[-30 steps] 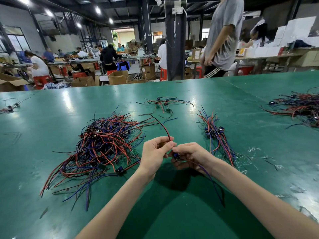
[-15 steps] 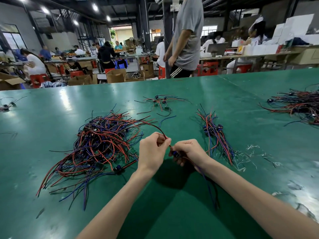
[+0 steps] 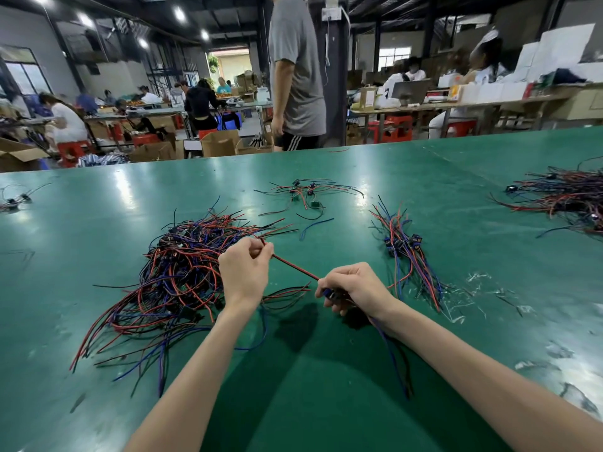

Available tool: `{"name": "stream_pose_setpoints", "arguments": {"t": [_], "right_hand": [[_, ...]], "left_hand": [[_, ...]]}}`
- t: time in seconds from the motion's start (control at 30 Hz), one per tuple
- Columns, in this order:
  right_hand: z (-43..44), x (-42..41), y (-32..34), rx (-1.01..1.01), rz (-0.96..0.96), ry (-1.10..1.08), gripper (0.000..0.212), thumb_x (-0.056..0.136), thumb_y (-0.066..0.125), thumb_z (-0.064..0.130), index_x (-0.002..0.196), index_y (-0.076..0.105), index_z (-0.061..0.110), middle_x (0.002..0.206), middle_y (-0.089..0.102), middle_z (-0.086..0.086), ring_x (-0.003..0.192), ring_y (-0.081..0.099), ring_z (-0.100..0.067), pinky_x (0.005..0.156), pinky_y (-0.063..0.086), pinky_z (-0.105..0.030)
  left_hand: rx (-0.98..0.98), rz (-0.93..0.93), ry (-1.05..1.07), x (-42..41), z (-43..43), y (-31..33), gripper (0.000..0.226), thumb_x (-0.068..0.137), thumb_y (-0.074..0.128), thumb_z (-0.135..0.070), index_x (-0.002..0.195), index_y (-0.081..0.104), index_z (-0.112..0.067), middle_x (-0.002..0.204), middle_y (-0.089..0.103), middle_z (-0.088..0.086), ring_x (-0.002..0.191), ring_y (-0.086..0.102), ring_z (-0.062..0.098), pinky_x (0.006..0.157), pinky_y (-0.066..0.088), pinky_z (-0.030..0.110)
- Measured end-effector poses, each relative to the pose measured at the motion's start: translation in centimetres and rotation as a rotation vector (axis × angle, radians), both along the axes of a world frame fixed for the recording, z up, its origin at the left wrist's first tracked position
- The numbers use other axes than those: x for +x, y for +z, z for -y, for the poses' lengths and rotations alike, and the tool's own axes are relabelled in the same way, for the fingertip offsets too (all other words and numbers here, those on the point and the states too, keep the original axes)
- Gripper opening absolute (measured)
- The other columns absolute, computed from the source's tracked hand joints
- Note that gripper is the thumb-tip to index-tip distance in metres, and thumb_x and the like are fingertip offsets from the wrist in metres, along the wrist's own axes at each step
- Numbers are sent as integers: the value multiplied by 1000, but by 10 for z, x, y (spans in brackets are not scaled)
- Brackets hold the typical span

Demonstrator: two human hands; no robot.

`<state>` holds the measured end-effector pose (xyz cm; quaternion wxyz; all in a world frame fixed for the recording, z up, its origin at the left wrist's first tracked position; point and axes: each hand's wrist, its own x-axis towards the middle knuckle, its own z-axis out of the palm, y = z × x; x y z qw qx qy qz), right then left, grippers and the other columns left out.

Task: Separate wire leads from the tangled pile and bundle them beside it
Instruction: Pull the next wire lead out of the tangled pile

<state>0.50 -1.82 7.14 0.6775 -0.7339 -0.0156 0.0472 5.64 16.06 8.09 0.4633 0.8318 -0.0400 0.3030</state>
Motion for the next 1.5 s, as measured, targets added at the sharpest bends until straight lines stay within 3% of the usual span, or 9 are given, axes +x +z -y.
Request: {"name": "stream_pose_setpoints", "arguments": {"t": [0.1, 0.2, 0.27, 0.6, 0.83, 0.97, 1.17, 1.4, 1.5], "right_hand": [[0, 0, 0, -14, 14, 9, 22, 84, 58, 5, 66, 71, 2, 50, 61, -9, 37, 50, -13, 39, 39, -17], [1, 1, 0, -22, 21, 11, 24, 84, 58, 6, 63, 71, 6, 51, 61, -9, 38, 49, -14, 39, 39, -17], [2, 1, 0, -24, 28, 15, 26, 84, 59, 6, 62, 72, 8, 51, 61, -8, 38, 50, -14, 39, 39, -17], [4, 0, -4, -37, 16, 37, 27, 84, 58, 5, 61, 70, 6, 49, 60, -8, 37, 48, -14, 38, 38, -17], [6, 0, -4, -30, -7, 24, 28, 85, 57, 4, 61, 69, 6, 49, 59, -8, 36, 46, -13, 38, 37, -17], [6, 0, -4, -35, -14, 32, 27, 86, 58, 5, 61, 69, 6, 50, 59, -8, 37, 47, -14, 38, 37, -17], [7, -1, -2, -37, -14, 57, 28, 85, 57, 4, 61, 70, 7, 51, 60, -9, 38, 48, -14, 39, 38, -18], [7, -1, -2, -48, -18, 75, 29, 86, 57, 4, 61, 71, 8, 52, 61, -8, 38, 49, -14, 39, 39, -18], [6, -1, -2, -23, -21, 77, 29, 85, 57, 5, 60, 71, 9, 51, 60, -8, 38, 48, -14, 39, 38, -17]], "left_hand": [[84, 120, 32, -3, 1, -2, 14, 85, 69, -12, 74, 65, -5, 63, 64, 2, 55, 54, 15, 56, 35, 14], [192, 220, 52, -5, 2, -3, 12, 86, 68, -9, 76, 64, -2, 65, 64, 6, 56, 56, 20, 58, 39, 24], [162, 248, 66, -5, 2, -3, 13, 85, 68, -9, 75, 65, -2, 65, 64, 4, 55, 55, 18, 58, 37, 21], [-138, -11, 48, -3, 0, -7, 36, 99, 48, -25, 68, 63, -13, 63, 63, -8, 45, 59, 9, 47, 40, 14], [13, 110, 26, -3, -2, -7, 27, 98, 50, -18, 80, 66, -4, 61, 59, -5, 50, 58, 11, 50, 36, 12], [42, 127, 28, -4, -4, -7, 25, 97, 50, -12, 79, 67, -4, 59, 57, -7, 44, 49, -1, 49, 34, 6], [-141, 5, -26, -1, -1, -7, 30, 99, 46, -17, 78, 66, -11, 76, 68, -5, 48, 60, 0, 46, 42, 11], [-284, -45, 8, 0, -2, -6, 25, 93, 60, -22, 72, 69, -14, 62, 66, -7, 43, 59, 2, 44, 41, 8], [-497, -86, -42, -2, 4, -3, 23, 92, 60, -20, 74, 69, -10, 57, 64, -8, 43, 56, 1, 48, 48, 14]]}}
